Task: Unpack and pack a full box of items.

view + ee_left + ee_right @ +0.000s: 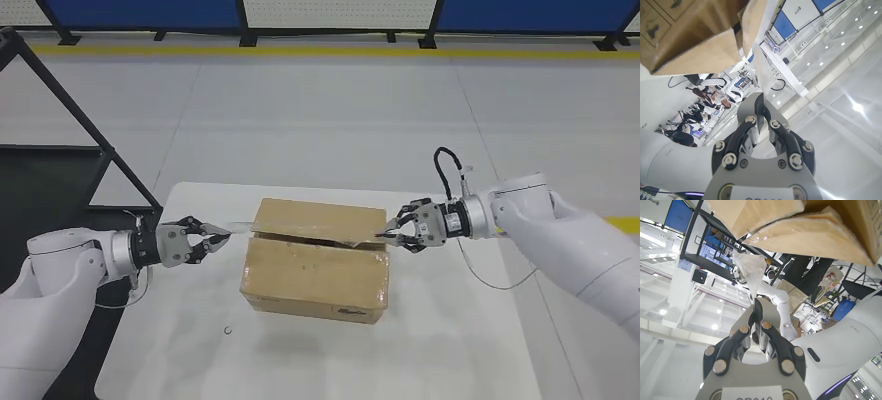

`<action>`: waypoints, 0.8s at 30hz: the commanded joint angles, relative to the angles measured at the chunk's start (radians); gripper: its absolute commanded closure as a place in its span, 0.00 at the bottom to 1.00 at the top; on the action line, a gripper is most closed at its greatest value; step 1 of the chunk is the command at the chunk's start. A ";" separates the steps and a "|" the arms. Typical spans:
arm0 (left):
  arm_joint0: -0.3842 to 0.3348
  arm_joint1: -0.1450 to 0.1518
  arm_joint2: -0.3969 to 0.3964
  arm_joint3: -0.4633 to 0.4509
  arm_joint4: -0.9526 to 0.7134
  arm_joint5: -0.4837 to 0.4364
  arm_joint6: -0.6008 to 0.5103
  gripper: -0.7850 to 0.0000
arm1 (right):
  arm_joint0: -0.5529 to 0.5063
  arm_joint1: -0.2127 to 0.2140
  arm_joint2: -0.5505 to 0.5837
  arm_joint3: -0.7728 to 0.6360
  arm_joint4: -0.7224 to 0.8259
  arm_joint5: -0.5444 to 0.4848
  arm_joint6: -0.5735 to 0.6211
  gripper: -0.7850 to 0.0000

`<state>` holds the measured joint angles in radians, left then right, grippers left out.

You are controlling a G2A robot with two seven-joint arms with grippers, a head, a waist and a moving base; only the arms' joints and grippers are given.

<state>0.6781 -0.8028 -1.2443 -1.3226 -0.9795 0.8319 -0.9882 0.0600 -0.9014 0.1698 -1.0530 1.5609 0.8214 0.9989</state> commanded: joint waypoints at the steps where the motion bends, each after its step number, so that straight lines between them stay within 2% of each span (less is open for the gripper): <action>1: -0.003 0.007 0.010 0.005 0.013 -0.015 -0.015 1.00 | -0.001 0.003 0.000 -0.005 0.043 -0.005 0.006 1.00; 7: -0.010 0.021 0.029 0.016 0.010 -0.054 -0.054 1.00 | -0.013 0.019 0.000 -0.032 0.198 0.000 0.000 1.00; 16: -0.005 0.037 0.035 -0.011 0.113 -0.118 -0.066 1.00 | -0.033 0.051 0.014 -0.079 0.448 0.040 -0.040 1.00; 24: -0.005 0.037 0.035 -0.011 0.113 -0.118 -0.066 1.00 | -0.037 0.060 0.025 -0.072 0.466 0.061 -0.060 1.00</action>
<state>0.6730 -0.7660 -1.2098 -1.3334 -0.8668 0.7143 -1.0544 0.0228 -0.8417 0.1952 -1.1250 2.0267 0.8823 0.9383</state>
